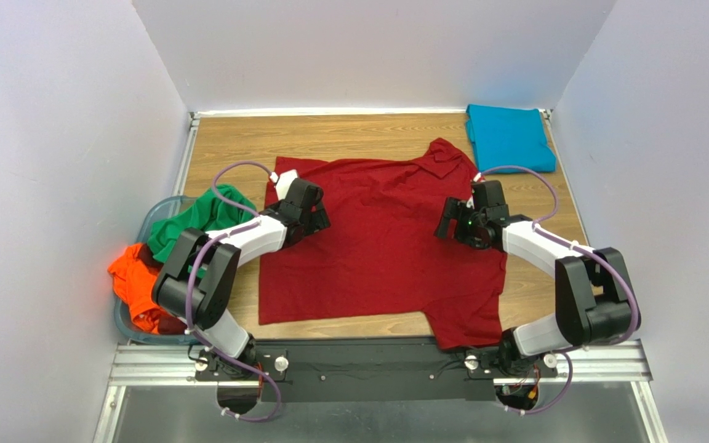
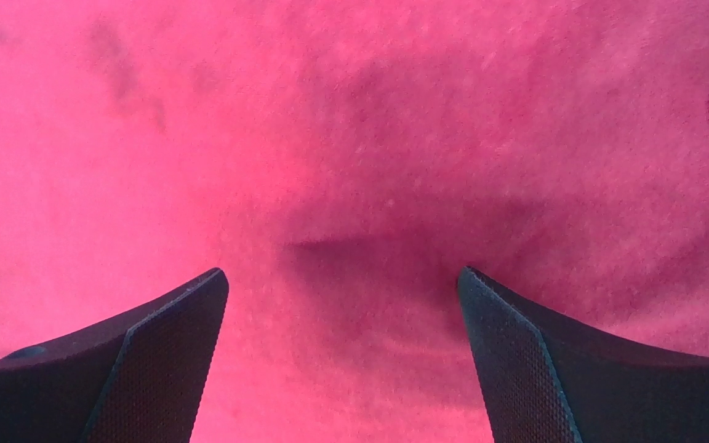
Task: Fold and stack the t-shirts
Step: Flatten the tshirt out
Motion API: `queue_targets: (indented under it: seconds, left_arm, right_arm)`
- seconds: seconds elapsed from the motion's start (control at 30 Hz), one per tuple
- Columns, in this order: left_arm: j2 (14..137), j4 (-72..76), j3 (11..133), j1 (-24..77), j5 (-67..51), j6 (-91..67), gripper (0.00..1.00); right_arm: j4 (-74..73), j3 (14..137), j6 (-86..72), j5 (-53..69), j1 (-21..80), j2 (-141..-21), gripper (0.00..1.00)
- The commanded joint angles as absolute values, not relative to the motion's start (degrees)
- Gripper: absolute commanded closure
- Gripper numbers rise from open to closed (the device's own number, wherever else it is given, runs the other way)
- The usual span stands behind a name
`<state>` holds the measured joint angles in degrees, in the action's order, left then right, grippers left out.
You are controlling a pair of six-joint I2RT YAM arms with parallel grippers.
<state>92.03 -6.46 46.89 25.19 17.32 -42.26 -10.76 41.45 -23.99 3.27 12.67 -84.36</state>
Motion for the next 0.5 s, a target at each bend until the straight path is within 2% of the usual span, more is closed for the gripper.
queue_targets:
  seconds: [0.0, 0.23, 0.47]
  left_arm:
    - [93.34, -8.61, 44.12, 24.79, 15.91, -42.98, 0.02]
    - [89.39, -10.28, 40.44, 24.79, 15.38, -43.85, 0.02]
    - [82.54, -11.07, 35.86, 24.79, 13.80, -45.00, 0.02]
  right_arm:
    - [-11.42, 36.57, -26.97, 6.15, 12.66, -84.20, 0.00]
    - [-13.09, 27.70, -31.99, 8.44, 13.27, -74.56, 0.00]
    - [-20.12, 24.79, -36.12, 10.02, 14.06, -63.03, 0.00]
